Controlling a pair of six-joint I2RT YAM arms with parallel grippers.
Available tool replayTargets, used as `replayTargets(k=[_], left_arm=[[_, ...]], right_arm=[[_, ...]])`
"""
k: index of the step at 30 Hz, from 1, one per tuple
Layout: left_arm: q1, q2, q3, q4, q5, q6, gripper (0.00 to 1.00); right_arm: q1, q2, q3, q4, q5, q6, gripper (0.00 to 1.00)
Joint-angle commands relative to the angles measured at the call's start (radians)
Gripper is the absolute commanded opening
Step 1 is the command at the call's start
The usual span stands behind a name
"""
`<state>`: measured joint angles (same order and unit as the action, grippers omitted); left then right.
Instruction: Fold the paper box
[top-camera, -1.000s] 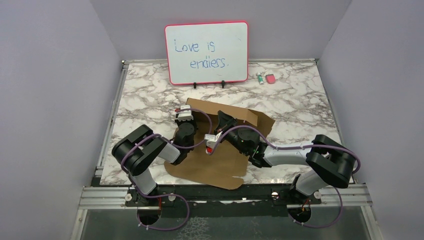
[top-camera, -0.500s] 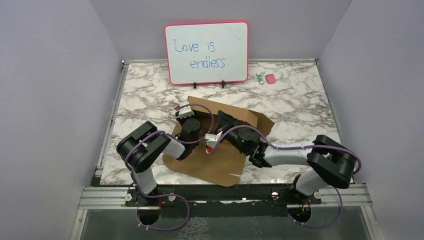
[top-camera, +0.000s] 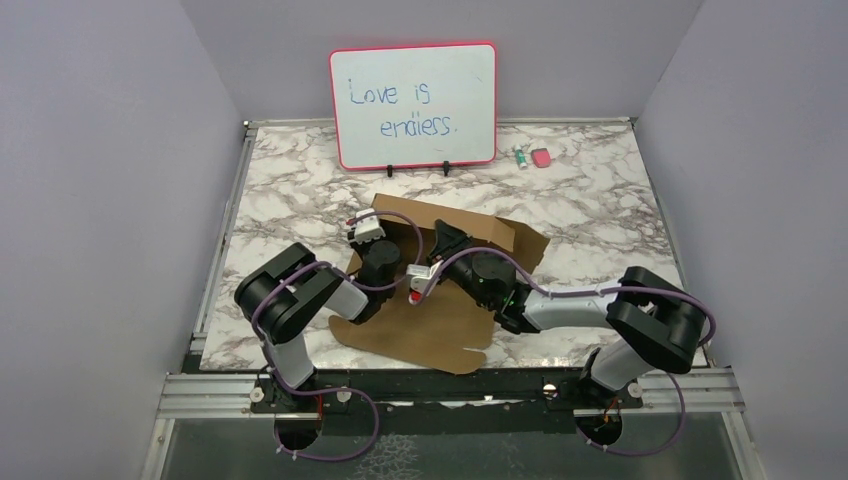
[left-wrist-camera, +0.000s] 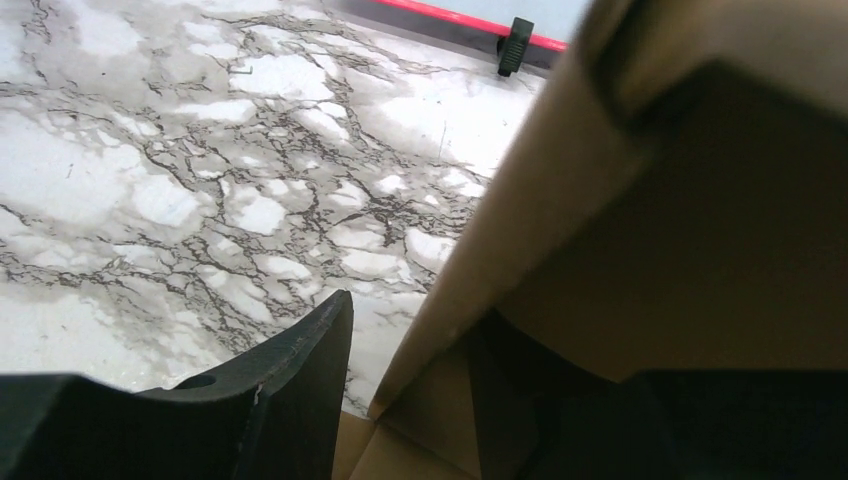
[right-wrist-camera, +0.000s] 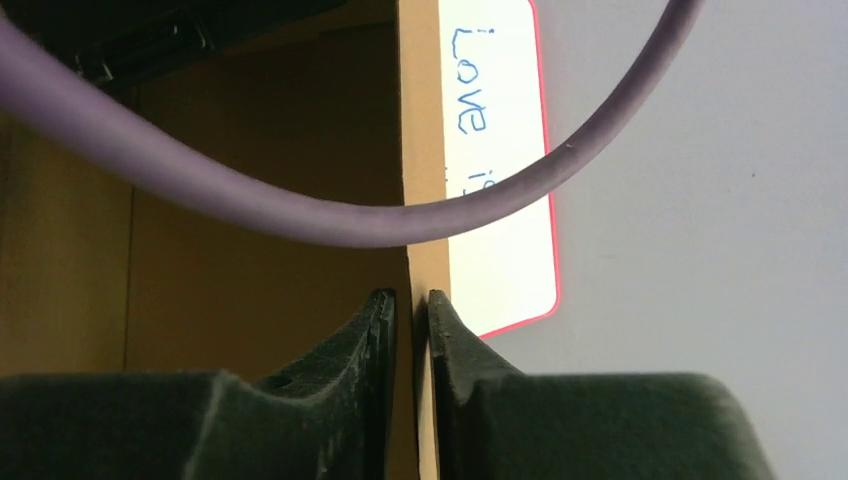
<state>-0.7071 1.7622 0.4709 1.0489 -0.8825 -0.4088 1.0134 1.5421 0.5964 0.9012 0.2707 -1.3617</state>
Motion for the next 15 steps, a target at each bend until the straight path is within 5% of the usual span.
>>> replayTargets(k=[1,15], left_arm=[[0.004,-0.052,-0.039,-0.006,0.02,0.01,0.47],[0.003,-0.336,-0.182,-0.135,0.165,-0.002,0.71]], right_arm=[[0.008,-0.067,0.01,-0.107,0.016,0.084,0.3],[0.008,-0.442,0.035,-0.482,-0.05,0.46,0.61]])
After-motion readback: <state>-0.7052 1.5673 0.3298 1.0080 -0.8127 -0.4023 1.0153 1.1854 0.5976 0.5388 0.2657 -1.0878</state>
